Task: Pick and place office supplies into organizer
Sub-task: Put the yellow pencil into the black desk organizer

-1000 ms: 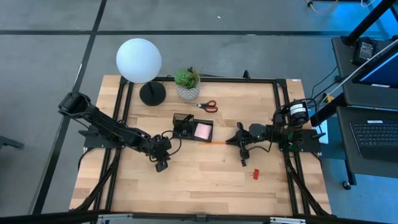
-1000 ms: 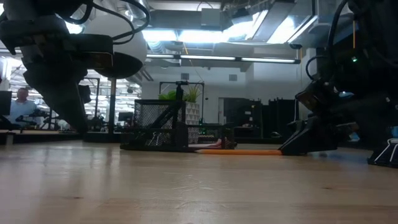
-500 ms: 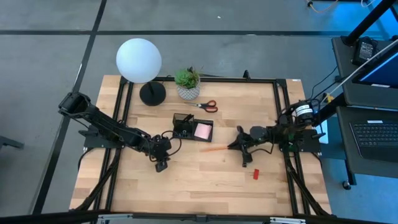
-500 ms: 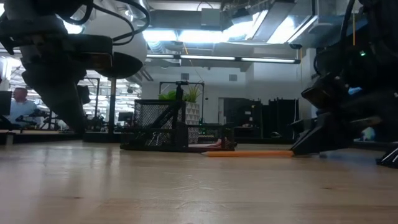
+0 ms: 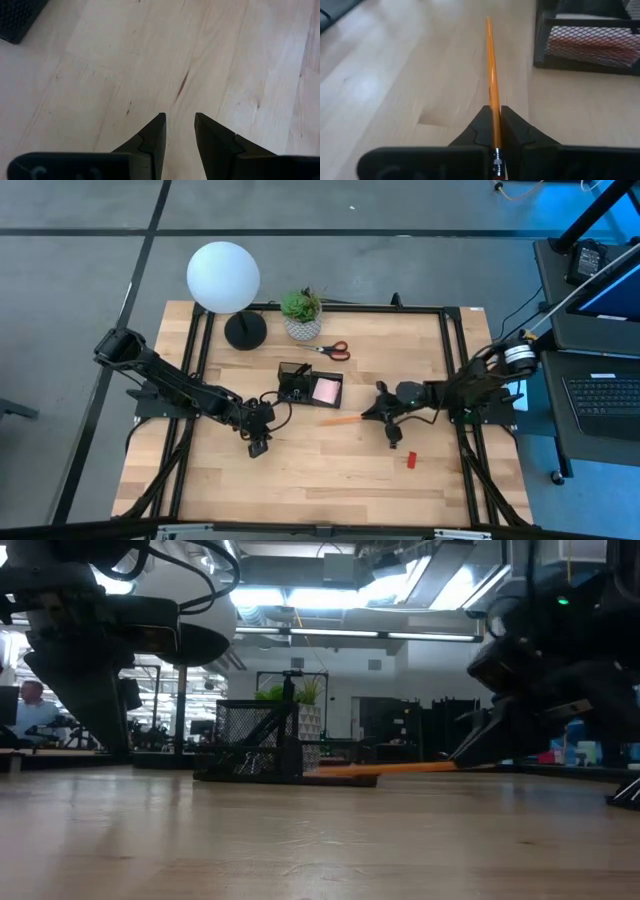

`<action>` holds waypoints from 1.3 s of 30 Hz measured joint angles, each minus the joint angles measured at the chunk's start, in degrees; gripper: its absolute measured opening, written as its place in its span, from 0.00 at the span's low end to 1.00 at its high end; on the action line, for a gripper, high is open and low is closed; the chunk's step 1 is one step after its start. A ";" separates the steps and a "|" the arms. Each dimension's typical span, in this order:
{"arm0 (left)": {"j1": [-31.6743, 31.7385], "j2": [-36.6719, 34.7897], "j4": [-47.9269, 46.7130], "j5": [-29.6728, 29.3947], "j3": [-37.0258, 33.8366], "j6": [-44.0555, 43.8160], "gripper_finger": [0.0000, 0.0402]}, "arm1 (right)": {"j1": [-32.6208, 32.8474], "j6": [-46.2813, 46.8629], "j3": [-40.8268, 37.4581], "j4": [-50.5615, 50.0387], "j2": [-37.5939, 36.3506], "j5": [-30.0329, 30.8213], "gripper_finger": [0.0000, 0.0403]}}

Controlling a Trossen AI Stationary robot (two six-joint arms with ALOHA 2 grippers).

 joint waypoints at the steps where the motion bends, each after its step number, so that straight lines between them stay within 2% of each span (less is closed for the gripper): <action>1: 0.00 0.00 0.00 0.00 0.00 0.00 0.24 | 0.00 -0.77 1.49 -4.37 -1.47 0.05 0.04; 7: -0.07 0.01 -0.20 1.25 -0.01 -0.02 0.24 | 0.14 -6.69 13.58 -36.75 -11.25 0.07 0.04; 10: -0.07 0.00 -0.48 3.10 0.00 -0.02 0.24 | 0.40 -9.39 21.83 -54.76 -14.82 0.17 0.04; 13: -0.07 0.02 -0.77 3.37 0.00 -0.02 0.24 | 0.94 -12.67 30.66 -68.56 -16.62 2.05 0.04; 16: -0.07 0.01 -1.33 3.37 0.00 -0.02 0.24 | 0.98 -16.13 39.87 -80.11 -16.74 5.96 0.04; 20: -0.07 0.02 -1.81 3.37 0.00 -0.02 0.24 | 0.94 -20.03 50.82 -92.76 -15.32 14.13 0.04; 25: -0.07 0.00 -1.81 3.37 -0.02 -0.02 0.24 | 0.56 -26.48 61.03 -97.32 -12.42 22.54 0.04; 39: -0.07 0.01 -2.07 3.34 0.00 0.00 0.24 | -5.28 -43.27 78.83 -98.25 7.19 25.20 0.04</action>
